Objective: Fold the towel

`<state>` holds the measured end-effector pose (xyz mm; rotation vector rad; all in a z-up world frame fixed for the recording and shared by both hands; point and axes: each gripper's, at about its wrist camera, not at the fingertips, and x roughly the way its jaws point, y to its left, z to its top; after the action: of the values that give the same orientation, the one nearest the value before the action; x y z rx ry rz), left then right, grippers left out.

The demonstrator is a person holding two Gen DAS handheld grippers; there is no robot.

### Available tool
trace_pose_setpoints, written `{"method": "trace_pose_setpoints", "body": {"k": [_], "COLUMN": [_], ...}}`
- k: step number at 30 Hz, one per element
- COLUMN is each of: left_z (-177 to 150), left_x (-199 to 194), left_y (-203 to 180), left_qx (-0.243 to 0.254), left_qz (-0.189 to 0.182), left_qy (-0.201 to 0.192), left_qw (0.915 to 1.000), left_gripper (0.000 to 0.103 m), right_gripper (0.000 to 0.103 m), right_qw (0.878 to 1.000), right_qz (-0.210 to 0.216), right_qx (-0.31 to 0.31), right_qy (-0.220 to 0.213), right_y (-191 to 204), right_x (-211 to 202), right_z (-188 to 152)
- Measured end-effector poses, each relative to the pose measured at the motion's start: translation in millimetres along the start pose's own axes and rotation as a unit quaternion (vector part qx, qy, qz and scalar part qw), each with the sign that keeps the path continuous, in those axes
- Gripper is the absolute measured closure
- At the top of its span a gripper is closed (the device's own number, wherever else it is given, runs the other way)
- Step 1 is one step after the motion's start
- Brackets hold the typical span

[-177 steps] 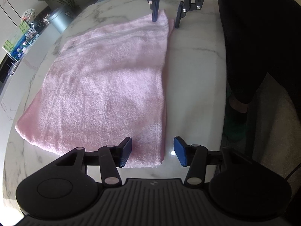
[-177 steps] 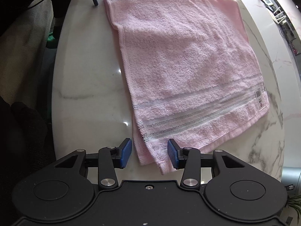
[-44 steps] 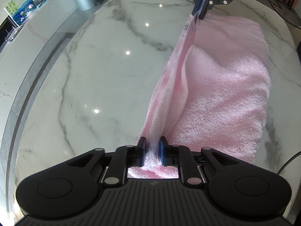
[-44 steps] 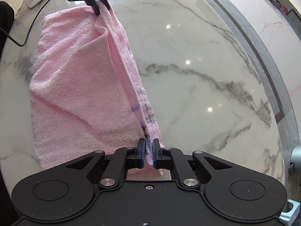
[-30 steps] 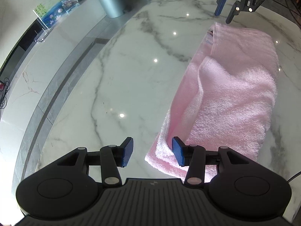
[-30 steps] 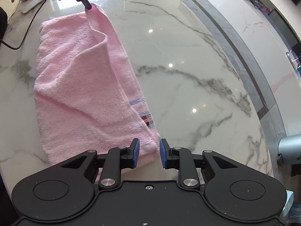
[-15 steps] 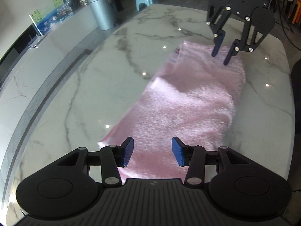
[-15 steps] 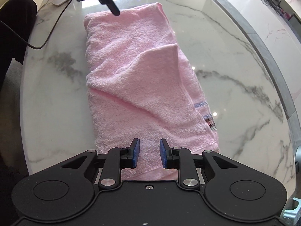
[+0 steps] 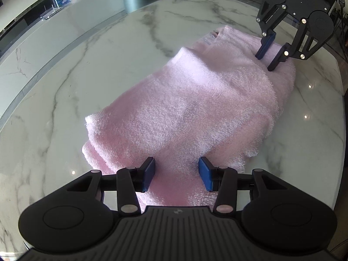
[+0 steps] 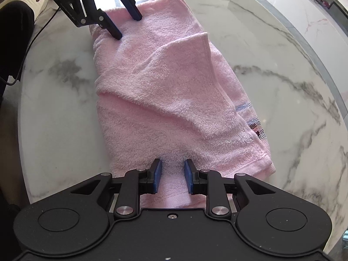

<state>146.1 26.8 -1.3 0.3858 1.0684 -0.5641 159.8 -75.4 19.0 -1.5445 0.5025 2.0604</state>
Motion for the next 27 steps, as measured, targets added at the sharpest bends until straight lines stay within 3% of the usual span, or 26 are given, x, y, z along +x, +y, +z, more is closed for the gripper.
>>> {"method": "trace_pose_setpoints", "body": {"k": [12,27], "left_z": [-14,-48], "left_x": [-7,-26], "left_y": [-11,-64], "left_qx": [-0.023,-0.024], "left_qz": [0.014,0.011], "left_qy": [0.010,0.028], "left_qw": [0.9996,0.9993], "left_gripper": [0.060,0.061], "right_gripper": [0.078,0.078], "right_qw": [1.000,0.999], "right_qz": [-0.001,0.000], "right_qx": [0.010,0.004], "right_qy": [0.023,0.046], "right_y": [23,79], "right_x": [1,-5], "right_z": [2,-14]}}
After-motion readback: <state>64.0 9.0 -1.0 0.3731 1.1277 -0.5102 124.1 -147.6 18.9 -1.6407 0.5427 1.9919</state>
